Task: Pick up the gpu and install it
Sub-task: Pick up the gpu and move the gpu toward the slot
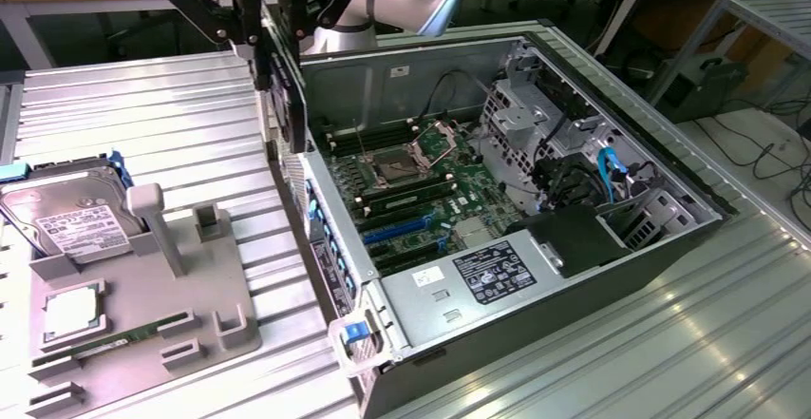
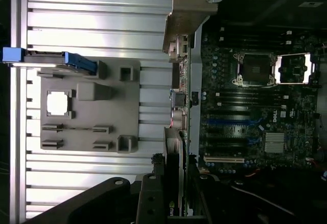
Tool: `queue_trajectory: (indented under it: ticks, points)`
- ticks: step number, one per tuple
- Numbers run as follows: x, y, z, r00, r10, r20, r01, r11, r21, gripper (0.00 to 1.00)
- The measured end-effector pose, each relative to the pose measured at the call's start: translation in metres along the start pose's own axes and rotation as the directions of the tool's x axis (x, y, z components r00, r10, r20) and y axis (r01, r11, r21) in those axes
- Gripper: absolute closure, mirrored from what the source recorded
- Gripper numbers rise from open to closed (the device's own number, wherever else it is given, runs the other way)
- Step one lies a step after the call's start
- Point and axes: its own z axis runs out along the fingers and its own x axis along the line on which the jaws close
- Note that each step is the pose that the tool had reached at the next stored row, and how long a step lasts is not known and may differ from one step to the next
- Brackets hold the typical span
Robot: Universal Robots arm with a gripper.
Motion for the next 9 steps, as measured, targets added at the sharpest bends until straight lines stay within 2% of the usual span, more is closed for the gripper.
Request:
queue_trajectory:
  ticks: [9]
  points:
    - [-0.0070, -0.0003, 0.0002, 1.0000, 0.000, 0.0000, 0.000, 1.0000, 0.0000, 0.73]
